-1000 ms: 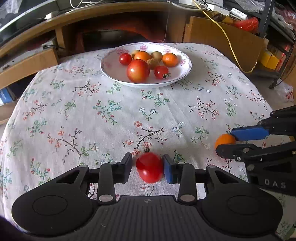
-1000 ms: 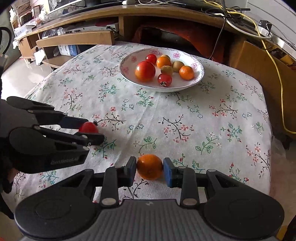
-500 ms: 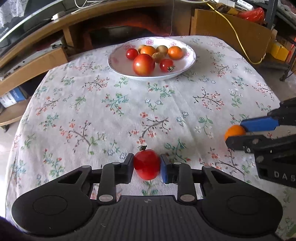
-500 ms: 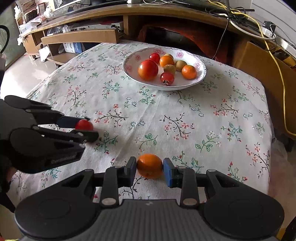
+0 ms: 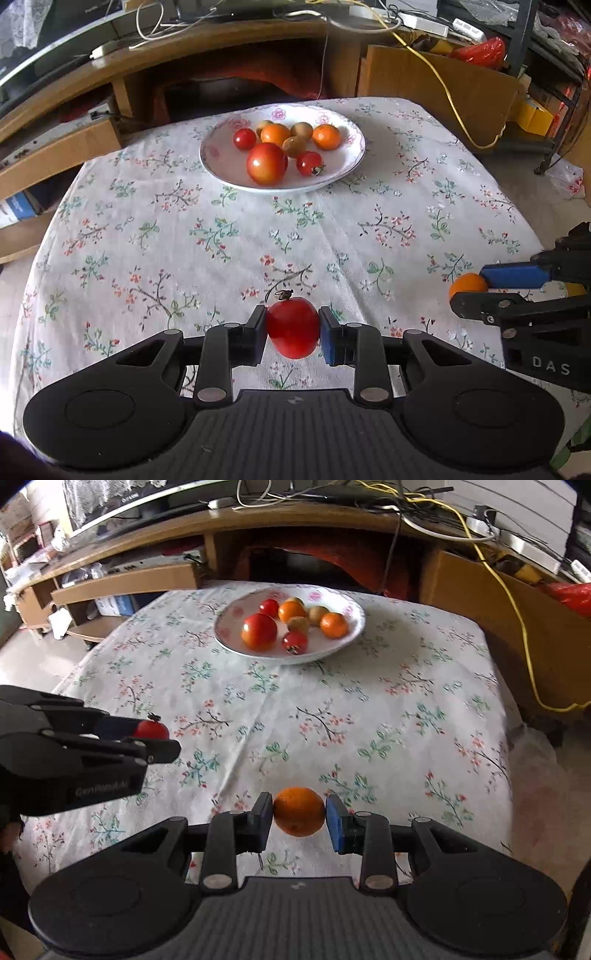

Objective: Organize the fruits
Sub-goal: 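Carry the tomato and tangerine over the bowl and open both grippers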

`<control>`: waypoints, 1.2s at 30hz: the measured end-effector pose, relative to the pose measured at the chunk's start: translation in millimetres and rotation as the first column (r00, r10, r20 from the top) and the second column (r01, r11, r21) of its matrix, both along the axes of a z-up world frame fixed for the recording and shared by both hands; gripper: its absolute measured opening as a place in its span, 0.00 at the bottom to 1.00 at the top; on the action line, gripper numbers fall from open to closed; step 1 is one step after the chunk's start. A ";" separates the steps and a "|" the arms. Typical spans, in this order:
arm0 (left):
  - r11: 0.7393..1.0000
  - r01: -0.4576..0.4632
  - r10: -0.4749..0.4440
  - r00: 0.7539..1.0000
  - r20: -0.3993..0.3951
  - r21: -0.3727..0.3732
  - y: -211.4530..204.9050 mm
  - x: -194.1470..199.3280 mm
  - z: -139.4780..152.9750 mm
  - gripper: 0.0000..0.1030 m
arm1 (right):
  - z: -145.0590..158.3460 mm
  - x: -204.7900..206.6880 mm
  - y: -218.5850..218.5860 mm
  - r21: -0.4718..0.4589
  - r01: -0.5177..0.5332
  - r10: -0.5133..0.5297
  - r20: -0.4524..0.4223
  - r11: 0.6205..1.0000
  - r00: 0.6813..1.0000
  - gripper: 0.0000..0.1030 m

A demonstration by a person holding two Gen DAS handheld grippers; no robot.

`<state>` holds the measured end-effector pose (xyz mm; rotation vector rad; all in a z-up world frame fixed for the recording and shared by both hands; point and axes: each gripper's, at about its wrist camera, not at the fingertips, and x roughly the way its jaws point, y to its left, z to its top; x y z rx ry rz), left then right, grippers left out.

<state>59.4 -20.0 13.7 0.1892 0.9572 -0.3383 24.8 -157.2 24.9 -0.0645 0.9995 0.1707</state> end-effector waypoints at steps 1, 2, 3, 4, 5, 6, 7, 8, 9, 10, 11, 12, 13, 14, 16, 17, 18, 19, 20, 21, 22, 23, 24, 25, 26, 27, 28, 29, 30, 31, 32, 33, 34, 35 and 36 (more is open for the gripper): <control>1.000 -0.001 0.002 1.000 0.008 -0.004 0.7 1.0 2.1 0.36 | 2.4 2.4 1.7 -0.013 -0.004 0.004 0.003 1.000 1.000 0.30; 1.000 -0.006 0.006 1.000 0.009 -0.012 1.8 3.0 3.2 0.36 | 4.8 5.8 3.0 -0.017 -0.008 0.008 0.010 1.000 1.000 0.30; 1.000 -0.009 0.009 1.000 0.003 -0.020 2.5 6.3 3.5 0.36 | 6.8 9.0 3.7 -0.014 -0.011 0.011 0.019 1.000 1.000 0.30; 1.000 -0.008 0.008 1.000 0.000 -0.022 1.8 9.9 3.4 0.36 | 8.7 12.9 3.3 -0.008 -0.011 0.012 0.035 1.000 0.999 0.30; 1.000 -0.003 0.003 1.000 0.003 -0.019 -0.3 13.2 3.3 0.36 | 9.6 15.9 2.3 -0.004 -0.009 0.010 0.049 1.000 0.999 0.30; 1.000 -0.004 0.004 1.000 0.007 -0.019 -2.8 18.0 3.3 0.36 | 10.1 20.0 0.6 0.002 -0.007 0.007 0.053 1.000 0.999 0.30; 1.000 -0.010 0.010 1.000 0.003 -0.030 -4.0 23.0 3.6 0.36 | 10.7 23.9 0.5 0.002 -0.010 0.010 0.052 1.000 0.999 0.30; 0.999 -0.013 0.013 1.000 -0.001 -0.043 -4.9 28.0 4.3 0.36 | 12.8 28.4 0.4 0.002 -0.018 0.018 0.061 1.000 0.998 0.30; 0.999 -0.014 0.014 1.000 0.002 -0.049 -5.9 33.0 5.7 0.36 | 14.8 33.7 0.3 0.005 -0.021 0.021 0.072 1.000 0.997 0.30; 0.999 -0.016 0.017 1.000 0.009 -0.048 -6.2 36.8 7.1 0.36 | 15.8 39.8 -0.7 0.011 -0.019 0.018 0.078 1.000 0.997 0.30; 0.999 -0.021 0.021 1.000 0.014 -0.049 -6.2 41.3 8.6 0.36 | 16.0 48.0 -2.8 0.023 -0.013 0.011 0.081 1.000 0.997 0.30; 0.998 -0.026 0.027 1.000 0.016 -0.054 -5.7 46.7 9.7 0.36 | 15.5 53.8 -4.2 0.027 -0.008 0.006 0.081 1.000 0.997 0.30; 0.998 -0.032 0.033 0.999 0.017 -0.057 -5.0 52.7 10.6 0.36 | 15.1 61.1 -5.8 0.028 -0.005 0.002 0.082 1.000 0.997 0.30; 0.998 -0.038 0.039 0.999 0.019 -0.058 -4.6 58.2 11.4 0.36 | 15.3 68.1 -6.6 0.028 -0.005 0.002 0.085 1.000 0.996 0.30; 0.997 -0.049 0.050 0.999 0.021 -0.063 -4.8 71.3 13.2 0.36 | 16.7 79.6 -6.4 0.028 -0.010 0.007 0.094 1.000 0.996 0.30; 0.997 -0.053 0.054 0.998 0.024 -0.064 -5.1 77.2 14.4 0.36 | 16.9 86.5 -6.3 0.029 -0.010 0.007 0.098 1.000 0.995 0.30; 0.996 -0.054 0.056 0.998 0.030 -0.065 -6.1 83.1 15.7 0.36 | 17.0 92.8 -6.3 0.030 -0.010 0.007 0.099 1.000 0.995 0.30; 0.996 -0.056 0.058 0.998 0.035 -0.066 -6.9 88.7 16.9 0.36 | 16.9 99.3 -6.1 0.031 -0.010 0.007 0.099 0.999 0.995 0.30; 0.996 -0.057 0.060 0.997 0.038 -0.068 -7.4 93.9 17.8 0.36 | 16.9 105.6 -5.8 0.032 -0.010 0.007 0.100 0.999 0.995 0.30; 0.996 -0.059 0.061 0.997 0.041 -0.068 -7.7 99.7 18.2 0.36 | 17.2 111.5 -5.2 0.032 -0.010 0.006 0.102 0.999 0.995 0.30; 0.996 -0.061 0.064 0.997 0.043 -0.066 -7.7 104.6 18.2 0.36 | 17.5 117.7 -4.7 0.034 -0.011 0.007 0.104 0.999 0.995 0.30; 0.996 -0.065 0.068 0.997 0.045 -0.064 -7.5 109.6 17.8 0.36 | 17.6 122.9 -4.3 0.037 -0.012 0.008 0.105 0.999 0.994 0.30; 0.996 -0.070 0.073 0.996 0.046 -0.063 -7.2 114.5 17.3 0.36 | 17.5 128.5 -3.8 0.040 -0.013 0.009 0.106 0.999 0.994 0.30; 0.995 -0.076 0.079 0.996 0.046 -0.064 -6.4 119.7 16.7 0.36 | 17.0 135.1 -2.8 0.043 -0.016 0.012 0.106 0.999 0.994 0.30; 0.995 -0.081 0.084 0.995 0.047 -0.066 -5.7 124.1 16.3 0.36 | 16.3 140.0 -1.6 0.042 -0.019 0.014 0.106 0.999 0.994 0.30; 0.994 -0.085 0.089 0.995 0.048 -0.068 -5.6 128.9 15.9 0.36 | 15.6 144.6 -0.2 0.039 -0.020 0.016 0.107 0.999 0.994 0.30; 0.994 -0.088 0.091 0.995 0.049 -0.067 -5.8 132.1 15.5 0.36 | 14.8 150.0 1.4 0.035 -0.024 0.020 0.108 0.999 0.994 0.30; 0.994 -0.092 0.095 0.994 0.051 -0.063 -5.9 136.2 14.8 0.36 | 14.5 154.8 2.9 0.034 -0.029 0.025 0.108 0.999 0.994 0.30; 0.994 -0.095 0.098 0.994 0.052 -0.059 -6.4 140.2 14.0 0.36 | 13.2 159.6 4.5 0.033 -0.033 0.030 0.107 0.999 0.994 0.30; 0.994 -0.097 0.100 0.994 0.053 -0.056 -6.9 143.2 12.7 0.36 | 11.4 163.2 5.7 0.030 -0.035 0.032 0.106 0.999 0.994 0.30; 0.994 -0.100 0.103 0.993 0.052 -0.054 -6.7 146.4 11.1 0.36 | 9.4 166.1 6.3 0.028 -0.037 0.034 0.102 0.999 0.994 0.30; 0.993 -0.104 0.106 0.993 0.050 -0.054 -6.9 147.9 9.8 0.36 | 7.2 168.9 7.0 0.027 -0.038 0.035 0.098 0.999 0.995 0.30; 0.993 -0.107 0.109 0.993 0.047 -0.056 -6.0 151.0 8.6 0.36 | 4.7 171.8 7.7 0.027 -0.040 0.037 0.093 0.999 0.995 0.30; 0.992 -0.109 0.112 0.993 0.049 -0.059 -5.9 152.2 7.9 0.36 | 2.3 174.3 8.0 0.025 -0.041 0.038 0.089 0.999 0.995 0.30; 0.992 -0.111 0.115 0.992 0.053 -0.058 -6.2 153.5 8.2 0.36 | -0.2 176.4 7.9 0.023 -0.039 0.037 0.085 0.999 0.996 0.30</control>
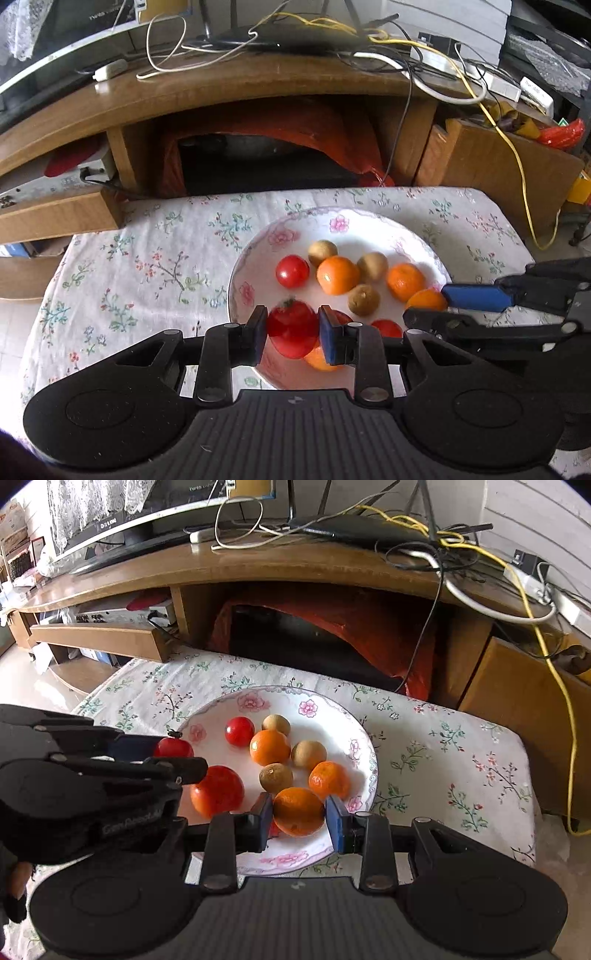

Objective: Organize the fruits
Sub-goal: 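Carry the tomato and tangerine over the bowl and open both grippers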

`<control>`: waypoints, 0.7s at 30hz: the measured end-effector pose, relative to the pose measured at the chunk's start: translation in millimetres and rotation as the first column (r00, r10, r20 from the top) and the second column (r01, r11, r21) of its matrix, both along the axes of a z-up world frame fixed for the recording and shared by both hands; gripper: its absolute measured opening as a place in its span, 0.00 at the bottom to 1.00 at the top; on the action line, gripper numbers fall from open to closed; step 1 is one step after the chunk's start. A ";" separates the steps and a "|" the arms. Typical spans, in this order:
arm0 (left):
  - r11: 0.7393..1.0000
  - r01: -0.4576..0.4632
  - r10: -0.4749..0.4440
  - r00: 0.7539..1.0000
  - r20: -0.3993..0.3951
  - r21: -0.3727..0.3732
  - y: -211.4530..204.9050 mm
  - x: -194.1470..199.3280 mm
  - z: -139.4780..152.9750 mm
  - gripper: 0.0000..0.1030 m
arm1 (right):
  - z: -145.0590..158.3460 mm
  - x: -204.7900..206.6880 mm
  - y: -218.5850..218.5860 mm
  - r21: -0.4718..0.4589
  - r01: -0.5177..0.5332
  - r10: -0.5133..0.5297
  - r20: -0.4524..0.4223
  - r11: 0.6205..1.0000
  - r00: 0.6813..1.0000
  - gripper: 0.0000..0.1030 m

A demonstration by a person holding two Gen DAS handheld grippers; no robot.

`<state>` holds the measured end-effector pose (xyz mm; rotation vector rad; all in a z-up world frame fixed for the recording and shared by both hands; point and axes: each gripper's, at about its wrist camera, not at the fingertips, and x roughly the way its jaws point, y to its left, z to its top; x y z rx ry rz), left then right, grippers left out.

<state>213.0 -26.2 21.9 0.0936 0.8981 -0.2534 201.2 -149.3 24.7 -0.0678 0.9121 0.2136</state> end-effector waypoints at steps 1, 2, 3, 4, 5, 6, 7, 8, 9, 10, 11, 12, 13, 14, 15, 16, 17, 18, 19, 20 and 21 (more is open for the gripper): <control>1.000 0.000 0.000 1.000 0.002 0.002 -0.4 1.5 0.3 0.36 | -2.6 2.4 0.0 0.000 0.002 -0.002 -0.006 1.000 1.000 0.30; 1.000 0.000 0.000 1.000 0.001 0.002 -0.7 2.8 0.0 0.36 | -4.7 4.3 -0.1 -0.001 0.004 -0.004 -0.010 1.000 1.000 0.30; 1.000 -0.002 0.002 1.000 -0.001 0.000 -0.6 4.3 -0.9 0.36 | -6.6 6.1 -0.2 -0.003 0.006 -0.006 -0.012 1.000 1.000 0.30; 1.000 -0.003 0.003 1.000 -0.002 0.001 -0.8 5.3 -2.1 0.36 | -8.2 7.7 -0.3 -0.004 0.007 -0.007 -0.014 1.000 1.000 0.30; 1.000 -0.003 0.003 1.000 -0.004 0.002 -0.9 6.1 -3.2 0.36 | -9.3 8.9 -0.3 -0.002 0.009 -0.009 -0.014 1.000 1.000 0.30; 1.000 -0.006 0.006 1.000 -0.002 0.001 -0.9 6.4 -3.7 0.36 | -9.6 10.1 0.2 0.000 0.011 -0.011 -0.014 1.000 1.000 0.30; 1.000 -0.007 0.007 1.000 -0.002 0.001 -0.7 6.7 -3.6 0.36 | -9.9 11.1 0.4 0.003 0.012 -0.011 -0.014 1.000 1.000 0.30; 1.000 -0.008 0.008 1.000 -0.003 -0.002 -0.5 7.2 -3.2 0.36 | -10.0 12.0 0.5 0.007 0.012 -0.012 -0.013 1.000 1.000 0.30; 1.000 -0.011 0.011 1.000 -0.004 -0.006 0.0 7.5 -2.7 0.37 | -10.0 12.7 0.6 0.012 0.012 -0.012 -0.012 1.000 1.000 0.30; 1.000 -0.013 0.013 1.000 -0.004 -0.009 0.6 7.9 -2.4 0.37 | -10.0 13.4 0.6 0.016 0.013 -0.013 -0.010 1.000 1.000 0.31; 1.000 -0.013 0.013 1.000 -0.005 -0.010 0.5 7.9 -2.4 0.37 | -9.7 13.9 0.7 0.019 0.014 -0.014 -0.009 1.000 1.000 0.31; 1.000 -0.013 0.013 1.000 -0.003 -0.007 0.0 7.8 -2.4 0.37 | -9.3 14.4 0.6 0.024 0.012 -0.012 -0.008 1.000 1.000 0.31; 1.000 -0.013 0.013 1.000 -0.001 -0.004 -0.6 7.8 -2.3 0.37 | -8.6 14.4 0.2 0.028 0.013 -0.013 -0.006 1.000 1.000 0.31; 1.000 -0.013 0.013 1.000 0.000 -0.002 -1.0 7.6 -2.0 0.37 | -8.2 14.7 0.0 0.029 0.016 -0.016 -0.004 0.999 1.000 0.31; 1.000 -0.014 0.014 1.000 0.002 -0.003 -1.3 7.2 -1.5 0.37 | -7.9 14.7 -0.3 0.029 0.019 -0.019 -0.002 0.999 1.000 0.31; 1.000 -0.015 0.015 1.000 0.005 -0.004 -1.3 7.0 -0.7 0.37 | -7.5 14.7 -1.3 0.031 0.023 -0.023 0.000 0.999 1.000 0.31; 1.000 -0.015 0.015 1.000 0.008 -0.004 -1.2 6.6 0.3 0.37 | -7.1 14.9 -2.4 0.035 0.025 -0.025 0.000 0.999 1.000 0.31; 1.000 -0.016 0.016 1.000 0.013 -0.004 -0.7 6.1 1.6 0.37 | -6.7 14.8 -3.5 0.039 0.029 -0.029 0.000 0.999 1.000 0.31; 1.000 -0.018 0.018 1.000 0.017 -0.005 0.0 5.8 2.8 0.38 | -6.1 15.0 -4.7 0.044 0.035 -0.035 0.000 0.998 0.999 0.31; 1.000 -0.019 0.020 1.000 0.019 -0.007 0.7 5.5 3.9 0.39 | -5.9 15.2 -5.9 0.051 0.039 -0.039 -0.001 0.998 0.999 0.31; 1.000 -0.022 0.023 1.000 0.021 -0.010 1.7 5.1 4.9 0.40 | -5.6 15.5 -7.3 0.061 0.044 -0.044 -0.005 0.997 0.999 0.31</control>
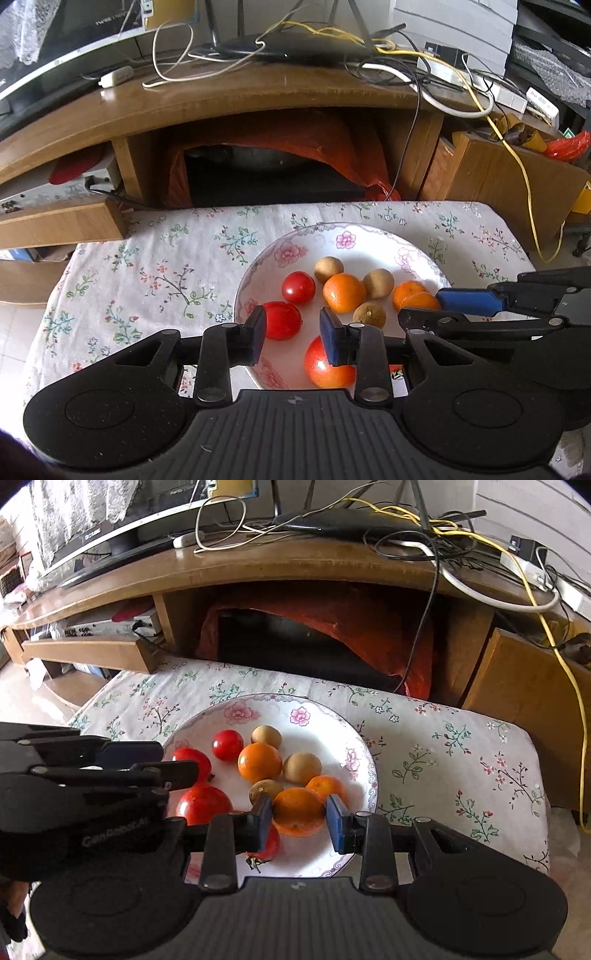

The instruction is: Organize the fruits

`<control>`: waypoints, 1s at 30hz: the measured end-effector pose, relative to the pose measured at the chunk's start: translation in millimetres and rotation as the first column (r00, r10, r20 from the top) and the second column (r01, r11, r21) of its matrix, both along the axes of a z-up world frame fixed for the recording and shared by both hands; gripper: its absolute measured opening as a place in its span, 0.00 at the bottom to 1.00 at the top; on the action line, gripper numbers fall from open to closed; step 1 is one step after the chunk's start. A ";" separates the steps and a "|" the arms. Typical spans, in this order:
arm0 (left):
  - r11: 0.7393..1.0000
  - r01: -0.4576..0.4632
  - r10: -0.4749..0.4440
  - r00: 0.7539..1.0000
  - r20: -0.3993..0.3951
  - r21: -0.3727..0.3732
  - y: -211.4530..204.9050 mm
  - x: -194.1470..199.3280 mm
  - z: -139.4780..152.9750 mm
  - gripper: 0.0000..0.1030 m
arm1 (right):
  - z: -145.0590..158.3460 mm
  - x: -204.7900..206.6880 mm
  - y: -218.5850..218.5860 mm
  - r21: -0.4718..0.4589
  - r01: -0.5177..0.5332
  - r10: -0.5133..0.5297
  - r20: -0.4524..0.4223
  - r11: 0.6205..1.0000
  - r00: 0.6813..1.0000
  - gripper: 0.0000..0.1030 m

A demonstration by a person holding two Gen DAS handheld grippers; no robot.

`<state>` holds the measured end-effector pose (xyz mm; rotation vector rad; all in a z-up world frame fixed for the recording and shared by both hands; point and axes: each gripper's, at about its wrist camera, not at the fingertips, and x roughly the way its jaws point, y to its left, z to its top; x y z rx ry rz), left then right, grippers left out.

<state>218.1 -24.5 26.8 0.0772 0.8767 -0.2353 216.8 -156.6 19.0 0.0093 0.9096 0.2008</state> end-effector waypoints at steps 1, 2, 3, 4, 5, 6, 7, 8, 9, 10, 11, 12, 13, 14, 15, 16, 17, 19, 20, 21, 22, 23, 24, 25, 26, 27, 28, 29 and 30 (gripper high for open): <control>1.000 -0.003 0.003 1.000 0.001 -0.003 0.9 -0.3 1.0 0.40 | 0.3 0.1 -1.0 0.010 0.002 -0.002 -0.003 1.000 1.000 0.31; 1.000 -0.005 0.005 1.000 0.002 -0.005 1.8 -0.3 1.7 0.41 | 0.7 0.4 -1.2 0.014 0.004 -0.004 -0.003 1.000 1.000 0.31; 1.000 -0.008 0.008 1.000 0.004 -0.005 2.6 -0.4 2.3 0.42 | 1.1 0.0 -0.9 0.014 0.004 -0.004 -0.002 1.000 1.000 0.31; 1.000 -0.010 0.010 1.000 0.005 -0.004 3.2 -0.3 2.6 0.43 | 1.6 -0.1 -0.6 0.013 0.003 -0.003 -0.002 1.000 1.000 0.31; 1.000 -0.012 0.012 1.000 0.005 -0.004 3.9 -0.2 2.7 0.44 | 1.9 0.0 -0.4 0.014 0.004 -0.004 -0.001 1.000 1.000 0.31; 1.000 -0.015 0.015 1.000 0.003 -0.006 4.6 0.1 2.6 0.45 | 1.8 0.2 -0.3 0.017 0.006 -0.006 -0.002 1.000 1.000 0.31; 1.000 -0.016 0.016 1.000 0.001 -0.009 5.3 -0.1 2.6 0.45 | 1.8 0.5 -0.8 0.021 0.009 -0.009 -0.004 1.000 1.000 0.32; 1.000 -0.016 0.016 1.000 0.000 -0.011 5.8 -0.4 2.7 0.45 | 1.7 0.7 -1.4 0.022 0.010 -0.010 -0.004 1.000 1.000 0.32; 1.000 -0.015 0.015 1.000 0.000 -0.009 6.1 -1.6 2.9 0.46 | 1.6 0.8 -1.8 0.021 0.012 -0.012 -0.004 1.000 1.000 0.32; 1.000 -0.014 0.014 1.000 0.002 -0.006 6.3 -3.3 3.3 0.48 | 1.8 0.5 -2.7 0.020 0.017 -0.017 -0.005 1.000 1.000 0.32; 1.000 -0.014 0.014 1.000 0.006 0.000 6.7 -5.4 3.9 0.50 | 2.0 0.0 -3.6 0.020 0.022 -0.022 -0.005 1.000 1.000 0.32; 1.000 -0.015 0.015 1.000 0.013 0.010 7.2 -8.4 4.4 0.51 | 2.9 -1.3 -5.1 0.020 0.034 -0.034 -0.003 0.999 0.999 0.32; 1.000 -0.015 0.015 1.000 0.017 0.017 7.5 -10.7 4.8 0.52 | 4.0 -2.8 -6.8 0.023 0.043 -0.043 -0.002 0.999 0.999 0.32; 1.000 -0.017 0.016 1.000 0.020 0.021 8.1 -13.6 5.1 0.53 | 5.1 -4.4 -8.1 0.026 0.050 -0.050 -0.002 0.998 0.999 0.32; 1.000 -0.018 0.017 1.000 0.020 0.023 8.9 -16.2 5.5 0.54 | 6.3 -6.7 -9.3 0.026 0.058 -0.058 -0.002 0.998 0.998 0.32; 1.000 -0.019 0.018 1.000 0.020 0.024 9.6 -19.3 5.9 0.56 | 7.5 -9.6 -10.1 0.023 0.065 -0.065 -0.001 0.998 0.998 0.32; 0.999 -0.021 0.021 1.000 0.020 0.024 10.2 -22.3 6.2 0.57 | 8.4 -12.7 -10.6 0.021 0.067 -0.067 -0.002 0.998 0.998 0.32; 0.999 -0.026 0.025 0.999 0.019 0.022 11.0 -29.1 6.6 0.61 | 10.6 -20.5 -9.8 0.015 0.068 -0.068 -0.004 0.998 0.998 0.32; 0.999 -0.026 0.026 1.000 0.018 0.023 10.9 -32.2 6.7 0.61 | 11.3 -23.3 -9.1 0.011 0.066 -0.066 -0.005 0.998 0.998 0.33; 0.999 -0.026 0.026 1.000 0.018 0.025 10.5 -35.9 6.8 0.63 | 12.4 -27.4 -8.1 0.005 0.062 -0.062 -0.006 0.998 0.998 0.33; 0.999 -0.026 0.026 0.999 0.019 0.027 10.2 -38.7 7.1 0.66 | 13.4 -30.9 -7.4 0.000 0.060 -0.060 -0.005 0.998 0.998 0.33; 0.999 -0.027 0.026 0.999 0.020 0.030 9.9 -41.2 7.6 0.68 | 14.3 -33.9 -6.9 -0.003 0.060 -0.060 -0.004 0.998 0.998 0.34; 0.999 -0.028 0.028 0.999 0.022 0.032 9.5 -44.1 7.9 0.71 | 15.6 -37.1 -6.8 -0.003 0.061 -0.061 -0.002 0.998 0.998 0.34; 0.999 -0.030 0.029 0.999 0.023 0.032 9.3 -46.3 8.2 0.72 | 16.7 -40.7 -6.8 0.002 0.065 -0.065 -0.001 0.998 0.998 0.35; 0.999 -0.033 0.032 0.999 0.024 0.032 9.3 -48.3 8.2 0.72 | 17.2 -43.0 -6.7 0.005 0.067 -0.067 -0.002 0.998 0.998 0.36; 0.999 -0.039 0.038 0.999 0.023 0.035 9.0 -50.4 8.2 0.75 | 17.4 -45.8 -6.4 0.009 0.069 -0.069 -0.005 0.998 0.998 0.36; 0.998 -0.044 0.043 0.999 0.025 0.041 8.8 -52.2 8.2 0.80 | 17.3 -48.2 -5.8 0.011 0.071 -0.070 -0.008 0.997 0.997 0.37; 0.997 -0.050 0.049 0.998 0.032 0.052 8.5 -54.9 8.2 0.81 | 17.1 -50.0 -5.3 0.012 0.069 -0.069 -0.009 0.998 0.998 0.37; 0.996 -0.057 0.055 0.998 0.039 0.067 8.1 -57.4 8.1 0.83 | 16.8 -52.7 -4.6 0.011 0.068 -0.068 -0.010 0.998 0.998 0.37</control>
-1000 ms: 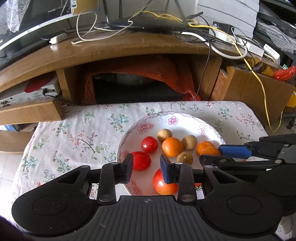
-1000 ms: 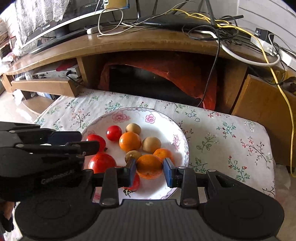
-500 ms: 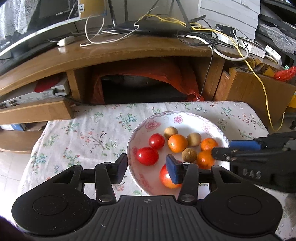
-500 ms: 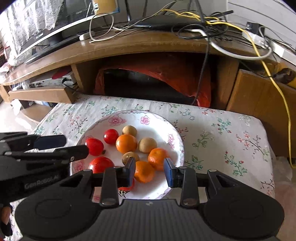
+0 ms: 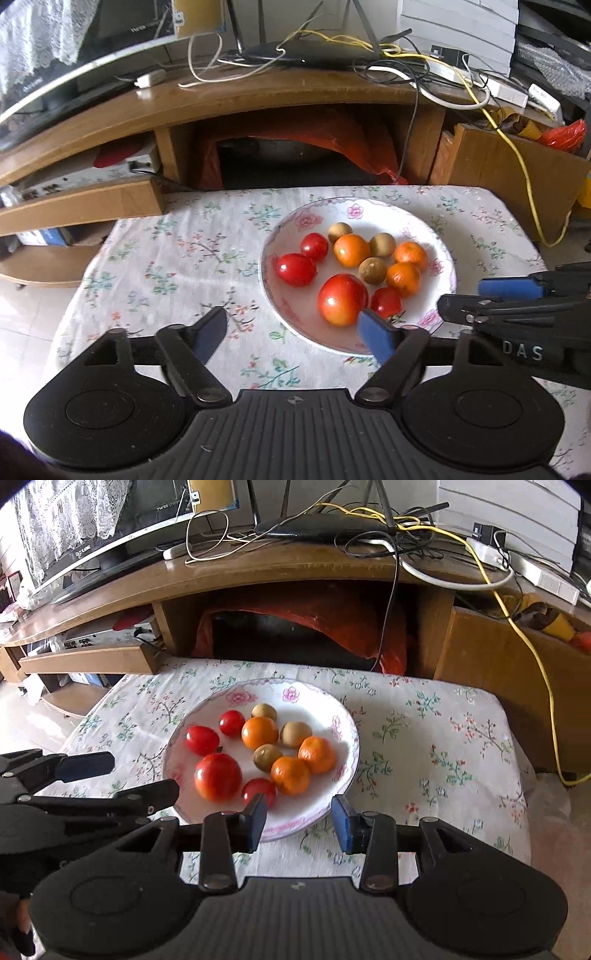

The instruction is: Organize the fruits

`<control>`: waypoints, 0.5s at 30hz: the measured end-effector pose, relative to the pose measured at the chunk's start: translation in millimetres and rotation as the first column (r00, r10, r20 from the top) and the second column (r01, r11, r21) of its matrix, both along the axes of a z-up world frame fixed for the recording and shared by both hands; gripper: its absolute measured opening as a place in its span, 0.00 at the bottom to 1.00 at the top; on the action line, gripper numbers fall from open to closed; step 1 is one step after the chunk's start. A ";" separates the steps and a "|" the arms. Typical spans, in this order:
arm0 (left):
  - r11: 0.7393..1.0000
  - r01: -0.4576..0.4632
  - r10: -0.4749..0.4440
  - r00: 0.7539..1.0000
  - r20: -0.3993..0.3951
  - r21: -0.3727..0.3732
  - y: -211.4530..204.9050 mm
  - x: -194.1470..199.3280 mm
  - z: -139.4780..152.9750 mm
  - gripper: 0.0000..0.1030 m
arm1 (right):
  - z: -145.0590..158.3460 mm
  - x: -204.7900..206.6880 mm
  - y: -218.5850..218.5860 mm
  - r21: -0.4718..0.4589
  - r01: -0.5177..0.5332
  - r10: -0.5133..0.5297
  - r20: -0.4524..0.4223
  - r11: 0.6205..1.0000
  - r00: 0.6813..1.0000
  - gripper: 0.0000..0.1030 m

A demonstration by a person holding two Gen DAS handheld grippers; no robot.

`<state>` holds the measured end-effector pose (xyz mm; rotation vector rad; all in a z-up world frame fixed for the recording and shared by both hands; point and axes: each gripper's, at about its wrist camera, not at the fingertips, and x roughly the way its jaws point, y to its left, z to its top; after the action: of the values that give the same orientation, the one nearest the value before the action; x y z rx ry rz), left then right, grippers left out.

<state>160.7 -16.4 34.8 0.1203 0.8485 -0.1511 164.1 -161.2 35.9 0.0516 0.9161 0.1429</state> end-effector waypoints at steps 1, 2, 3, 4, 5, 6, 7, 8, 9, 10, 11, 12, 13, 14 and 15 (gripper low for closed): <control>1.000 -0.003 0.003 1.000 0.004 0.010 -0.2 -1.8 -0.1 0.83 | 0.0 -2.1 0.3 -0.002 0.000 0.000 0.000 1.000 1.000 0.38; 1.000 -0.004 0.004 1.000 0.006 0.016 -0.1 -3.5 -0.4 0.83 | 0.2 -3.8 0.6 -0.004 0.002 -0.002 -0.001 1.000 1.000 0.38; 1.000 -0.006 0.006 1.000 0.009 0.018 0.3 -5.5 -0.5 0.83 | 0.5 -5.9 0.2 -0.002 0.007 -0.007 0.000 1.000 1.000 0.38; 1.000 -0.007 0.007 1.000 0.011 0.018 0.7 -7.1 -0.5 0.83 | 1.0 -7.5 -0.6 0.001 0.010 -0.010 0.001 1.000 1.000 0.39; 1.000 -0.012 0.012 1.000 0.012 0.018 0.9 -8.8 -0.4 0.83 | 1.4 -9.6 -1.6 0.005 0.013 -0.013 0.001 1.000 1.000 0.39; 1.000 -0.017 0.017 1.000 0.013 0.018 1.3 -10.6 -0.4 0.84 | 2.2 -11.8 -2.4 0.008 0.018 -0.018 0.003 1.000 1.000 0.39; 1.000 -0.021 0.021 1.000 0.016 0.017 1.7 -12.6 -0.1 0.85 | 2.9 -14.0 -2.7 0.011 0.022 -0.022 0.004 1.000 1.000 0.39; 1.000 -0.026 0.025 0.999 0.019 0.016 2.2 -14.5 0.3 0.85 | 3.2 -15.8 -3.0 0.014 0.024 -0.024 0.004 1.000 1.000 0.39; 0.999 -0.030 0.030 0.999 0.022 0.016 2.8 -17.0 0.8 0.86 | 3.6 -18.6 -3.3 0.018 0.026 -0.026 0.003 1.000 1.000 0.39; 0.999 -0.035 0.035 0.999 0.025 0.015 3.2 -19.4 1.2 0.88 | 3.8 -21.3 -3.2 0.019 0.025 -0.025 0.002 0.999 1.000 0.39; 0.999 -0.039 0.039 0.999 0.028 0.014 3.9 -21.7 1.8 0.89 | 4.0 -24.1 -2.9 0.020 0.025 -0.025 0.001 0.999 1.000 0.39; 0.999 -0.042 0.041 0.999 0.033 0.016 4.1 -24.6 2.3 0.91 | 4.2 -27.0 -2.9 0.022 0.026 -0.026 0.000 0.999 1.000 0.39; 0.999 -0.041 0.041 0.998 0.037 0.017 4.3 -27.2 3.0 0.91 | 4.7 -30.1 -2.6 0.023 0.027 -0.027 0.000 0.999 1.000 0.40; 0.999 -0.041 0.041 0.998 0.040 0.019 4.5 -29.5 3.6 0.91 | 5.6 -33.8 -2.7 0.025 0.027 -0.027 0.001 0.999 1.000 0.40; 0.999 -0.042 0.041 0.998 0.043 0.020 4.4 -32.3 4.4 0.91 | 6.4 -36.5 -2.7 0.027 0.028 -0.028 0.003 0.999 1.000 0.40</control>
<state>128.3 -11.9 39.2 0.1251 0.8098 -0.1003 127.6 -163.9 42.2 0.0892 0.9103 0.1291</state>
